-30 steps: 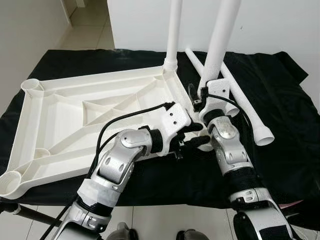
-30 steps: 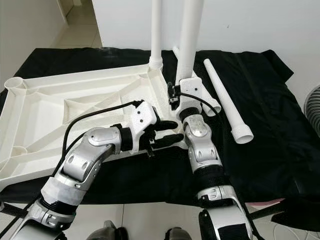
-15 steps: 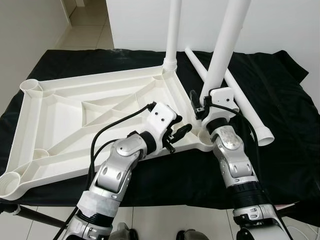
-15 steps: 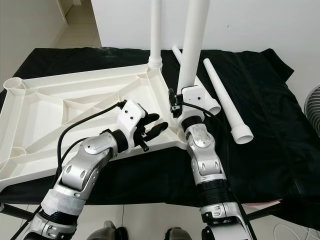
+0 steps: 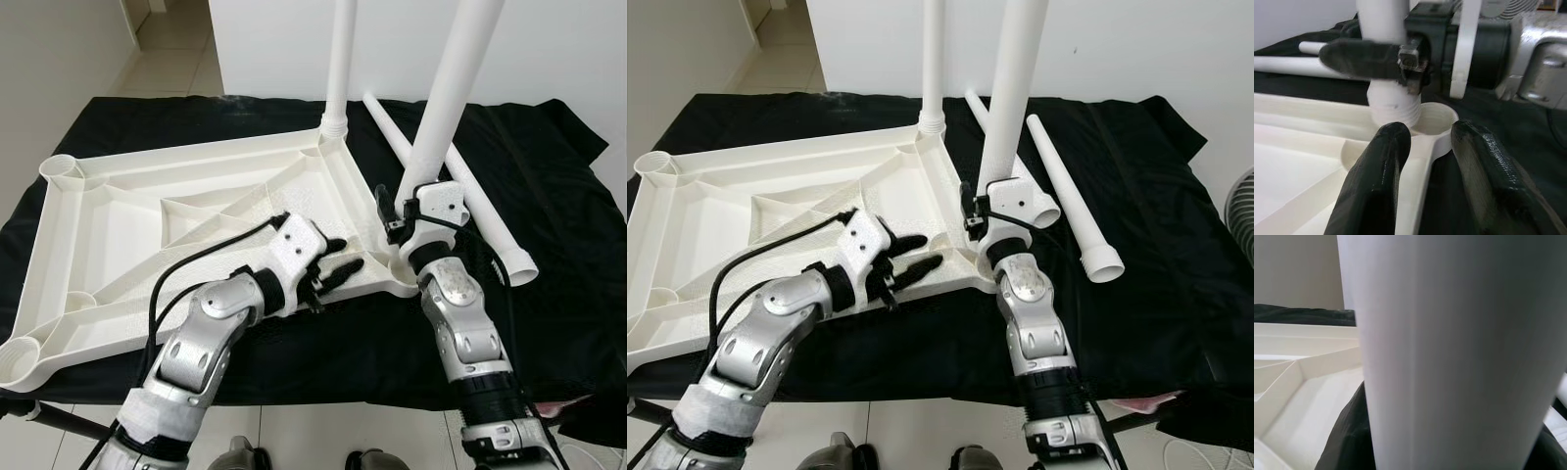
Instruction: Building children table
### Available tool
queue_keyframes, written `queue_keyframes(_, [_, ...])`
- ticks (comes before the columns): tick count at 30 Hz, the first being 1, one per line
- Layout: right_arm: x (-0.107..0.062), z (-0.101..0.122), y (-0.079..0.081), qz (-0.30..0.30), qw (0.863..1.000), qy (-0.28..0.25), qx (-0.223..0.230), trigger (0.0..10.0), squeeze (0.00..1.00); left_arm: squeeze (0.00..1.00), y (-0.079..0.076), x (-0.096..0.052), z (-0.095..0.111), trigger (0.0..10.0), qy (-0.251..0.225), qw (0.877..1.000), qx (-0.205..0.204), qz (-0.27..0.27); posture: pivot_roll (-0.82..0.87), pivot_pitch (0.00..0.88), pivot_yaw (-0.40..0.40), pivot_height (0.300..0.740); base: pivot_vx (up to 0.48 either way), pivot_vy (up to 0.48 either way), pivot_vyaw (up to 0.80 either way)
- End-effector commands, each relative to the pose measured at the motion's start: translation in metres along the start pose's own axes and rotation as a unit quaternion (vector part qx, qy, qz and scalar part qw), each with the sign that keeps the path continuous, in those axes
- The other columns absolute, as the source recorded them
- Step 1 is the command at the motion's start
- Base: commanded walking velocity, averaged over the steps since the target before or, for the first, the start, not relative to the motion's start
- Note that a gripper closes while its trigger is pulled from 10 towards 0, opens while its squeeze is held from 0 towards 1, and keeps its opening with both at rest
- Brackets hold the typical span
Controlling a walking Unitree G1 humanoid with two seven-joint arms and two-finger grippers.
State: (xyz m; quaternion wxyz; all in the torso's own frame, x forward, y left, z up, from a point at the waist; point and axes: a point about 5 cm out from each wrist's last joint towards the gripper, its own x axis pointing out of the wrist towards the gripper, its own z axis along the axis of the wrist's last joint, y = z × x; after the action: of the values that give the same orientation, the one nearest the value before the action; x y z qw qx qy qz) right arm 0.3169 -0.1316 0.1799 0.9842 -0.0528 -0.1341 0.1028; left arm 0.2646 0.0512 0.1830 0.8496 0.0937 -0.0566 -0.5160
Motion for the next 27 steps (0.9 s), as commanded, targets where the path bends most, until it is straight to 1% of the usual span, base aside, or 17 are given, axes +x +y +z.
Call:
queue_keyframes(1, [-0.003, 0.002, 0.001, 0.005, 1.0, -0.006, 0.002, 10.0, 0.0, 0.0, -0.005, 0.0, 0.001, 10.0, -0.002, 1.0, 0.002, -0.026, -0.09, 0.066, 0.021, 0.74, 0.0, 0.0, 0.0])
queue_keyframes(6, [-0.011, 0.0, 0.002, 0.005, 1.0, 0.0, 0.001, 10.0, 0.0, 0.0, -0.004, 0.001, 0.002, 10.0, -0.006, 1.0, 0.004, -0.023, -0.09, 0.068, 0.022, 0.74, 0.0, 0.0, 0.0])
queue_keyframes(8, [-0.019, -0.003, 0.002, 0.004, 1.0, 0.008, -0.001, 10.0, 0.0, 0.0, -0.003, 0.002, 0.001, 10.0, -0.005, 1.0, 0.003, -0.017, -0.1, 0.071, 0.024, 0.74, 0.0, 0.0, 0.0])
queue_keyframes(10, [-0.019, -0.003, 0.002, 0.004, 1.0, 0.008, -0.001, 10.0, 0.0, 0.0, -0.003, 0.002, 0.001, 10.0, -0.005, 1.0, 0.003, -0.017, -0.1, 0.071, 0.024, 0.74, 0.0, 0.0, 0.0])
queue_keyframes(14, [-0.027, -0.008, 0.0, 0.005, 1.0, 0.021, -0.005, 10.0, 0.0, 0.0, -0.002, 0.001, 0.0, 10.0, -0.005, 1.0, 0.002, -0.011, -0.1, 0.073, 0.026, 0.74, 0.0, 0.0, 0.0])
queue_keyframes(20, [-0.029, -0.01, -0.001, 0.004, 0.999, 0.028, -0.015, 10.0, 0.0, 0.0, -0.003, 0.001, 0.001, 10.0, -0.007, 1.0, -0.002, -0.011, -0.1, 0.073, 0.027, 0.74, 0.0, 0.0, 0.0])
queue_keyframes(27, [-0.033, -0.011, -0.002, 0.0, 0.999, 0.037, -0.007, 10.0, 0.0, 0.0, -0.002, 0.001, 0.003, 10.0, -0.008, 1.0, 0.0, -0.01, -0.1, 0.069, 0.024, 0.74, 0.0, 0.0, 0.0])
